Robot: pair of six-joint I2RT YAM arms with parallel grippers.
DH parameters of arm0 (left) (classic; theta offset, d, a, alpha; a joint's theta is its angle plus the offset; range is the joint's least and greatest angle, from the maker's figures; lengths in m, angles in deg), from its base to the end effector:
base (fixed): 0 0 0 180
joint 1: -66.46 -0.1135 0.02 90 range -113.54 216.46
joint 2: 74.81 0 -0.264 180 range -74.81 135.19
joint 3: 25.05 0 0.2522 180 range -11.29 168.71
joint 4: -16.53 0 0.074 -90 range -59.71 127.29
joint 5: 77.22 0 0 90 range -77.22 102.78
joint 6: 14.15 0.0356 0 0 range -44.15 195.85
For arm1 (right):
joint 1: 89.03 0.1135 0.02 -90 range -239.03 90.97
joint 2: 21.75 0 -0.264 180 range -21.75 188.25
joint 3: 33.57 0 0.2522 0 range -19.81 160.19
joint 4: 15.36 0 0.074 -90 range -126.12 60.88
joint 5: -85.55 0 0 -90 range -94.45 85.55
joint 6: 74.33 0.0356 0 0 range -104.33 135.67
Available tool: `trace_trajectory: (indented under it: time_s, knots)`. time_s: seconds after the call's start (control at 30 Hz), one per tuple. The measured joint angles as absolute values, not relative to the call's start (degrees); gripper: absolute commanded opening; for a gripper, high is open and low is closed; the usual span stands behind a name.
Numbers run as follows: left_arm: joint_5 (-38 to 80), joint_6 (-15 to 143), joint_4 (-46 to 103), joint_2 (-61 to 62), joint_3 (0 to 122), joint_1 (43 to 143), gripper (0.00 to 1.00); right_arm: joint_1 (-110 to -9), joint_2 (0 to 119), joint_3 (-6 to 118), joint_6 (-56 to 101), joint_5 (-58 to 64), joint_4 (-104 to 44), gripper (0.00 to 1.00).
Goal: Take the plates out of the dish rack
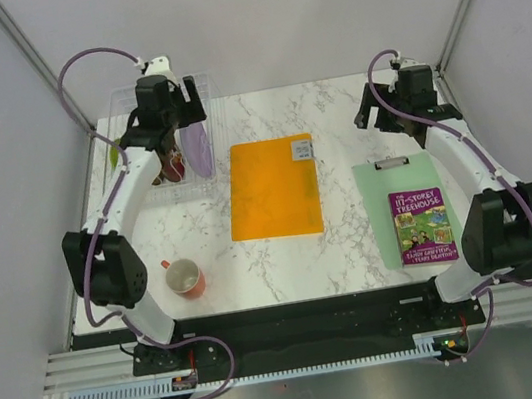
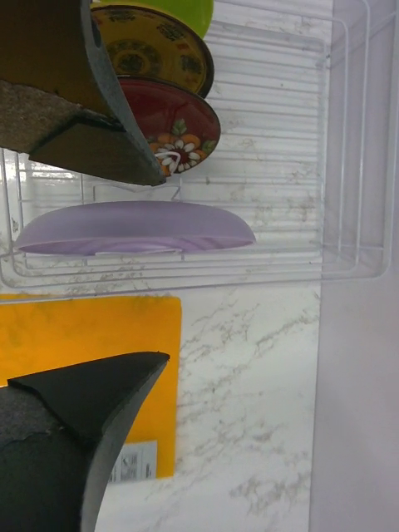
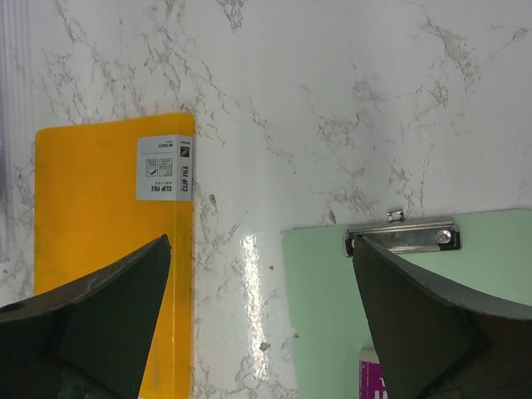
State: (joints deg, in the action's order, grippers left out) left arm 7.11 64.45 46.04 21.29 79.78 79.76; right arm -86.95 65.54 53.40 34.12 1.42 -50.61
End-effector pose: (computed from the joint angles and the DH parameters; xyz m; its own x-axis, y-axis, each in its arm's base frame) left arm 0.3897 -0.0885 0.3755 -0.3659 -0.1156 -0.9234 0.0680 0.9863 -0.1504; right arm 0.3483 0.0163 0.3122 -0.5892 0.2936 -0.7528 0.0709 0.9468 0.3139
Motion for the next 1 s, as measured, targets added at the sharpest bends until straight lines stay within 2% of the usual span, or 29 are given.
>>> trace_trajectory:
  time_s: [0.23, 0.33, 0.4, 0.43, 0.53, 0.63, 0.73, 0.83, 0.93, 0.97, 1.0]
  knots:
    - [-9.0, 68.1, 46.5, 28.6, 80.6, 83.8, 0.79, -86.9, 69.9, 54.7, 33.3, 0.7, -50.6, 0.98]
    - [-15.8, 69.0, 46.5, 29.8, 80.6, 85.0, 0.61, -86.9, 70.5, 54.7, 33.2, 0.6, -50.8, 0.98]
    - [-19.2, 69.5, 46.5, 30.2, 80.5, 85.5, 0.38, -86.9, 70.6, 54.7, 33.2, 0.6, -50.8, 0.98]
    - [-20.6, 69.6, 46.4, 30.2, 80.4, 85.6, 0.32, -86.9, 70.6, 54.8, 33.2, 0.6, -50.8, 0.98]
    - [-22.2, 69.8, 46.3, 30.2, 80.2, 86.1, 0.33, -86.9, 70.6, 54.9, 33.1, 0.6, -50.7, 0.98]
    - [-23.4, 69.8, 46.2, 30.3, 79.9, 86.7, 0.27, -86.9, 70.6, 54.9, 33.0, 0.6, -50.8, 0.98]
    - [-23.9, 69.8, 45.5, 30.3, 79.1, 86.7, 0.36, -86.9, 70.6, 54.9, 32.9, 0.6, -50.8, 0.98]
    - [-24.3, 69.7, 45.1, 30.3, 78.4, 86.8, 0.35, -86.9, 70.5, 54.9, 32.9, 0.6, -50.9, 0.98]
    - [-24.4, 69.6, 45.2, 30.3, 77.4, 86.7, 0.21, -87.0, 70.2, 54.9, 32.8, 0.5, -51.0, 0.98]
    - [-24.6, 69.7, 45.1, 30.3, 77.3, 86.7, 0.02, -87.0, 70.1, 54.9, 32.8, 0.5, -51.0, 0.98]
    - [-24.6, 69.8, 45.1, 30.3, 77.3, 86.7, 0.02, -87.0, 70.0, 54.9, 32.8, 0.4, -51.0, 0.98]
